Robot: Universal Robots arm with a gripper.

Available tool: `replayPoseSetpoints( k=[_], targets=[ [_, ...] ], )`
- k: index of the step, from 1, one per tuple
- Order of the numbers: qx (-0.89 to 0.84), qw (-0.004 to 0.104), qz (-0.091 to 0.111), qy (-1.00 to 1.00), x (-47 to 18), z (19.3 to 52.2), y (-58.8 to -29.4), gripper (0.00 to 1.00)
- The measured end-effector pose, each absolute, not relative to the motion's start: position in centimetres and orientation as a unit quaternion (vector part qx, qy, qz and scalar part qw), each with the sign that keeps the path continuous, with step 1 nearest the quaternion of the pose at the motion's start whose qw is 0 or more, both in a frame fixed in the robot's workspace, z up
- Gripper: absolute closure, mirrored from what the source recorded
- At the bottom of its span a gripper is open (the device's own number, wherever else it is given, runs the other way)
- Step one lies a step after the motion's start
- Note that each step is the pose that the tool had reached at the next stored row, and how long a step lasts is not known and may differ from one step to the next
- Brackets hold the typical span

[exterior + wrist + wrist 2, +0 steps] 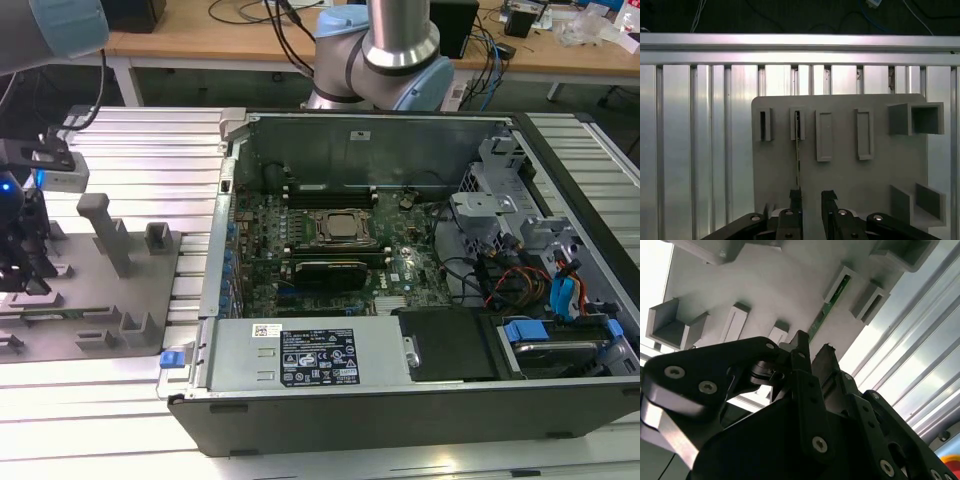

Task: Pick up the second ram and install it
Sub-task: 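Pick up the second ram and move it above second insertion slot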

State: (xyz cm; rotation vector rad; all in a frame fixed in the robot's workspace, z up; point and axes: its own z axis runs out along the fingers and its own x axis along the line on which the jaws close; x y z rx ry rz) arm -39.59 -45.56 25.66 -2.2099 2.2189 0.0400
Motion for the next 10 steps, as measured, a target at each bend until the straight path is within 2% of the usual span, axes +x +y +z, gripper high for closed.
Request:
replayPoseSetpoints(
  k=[10],
  targets=[
    [-0.706, 0.005, 0.013, 0.708, -39.6, 24.5, -45.7, 0.7]
  ],
)
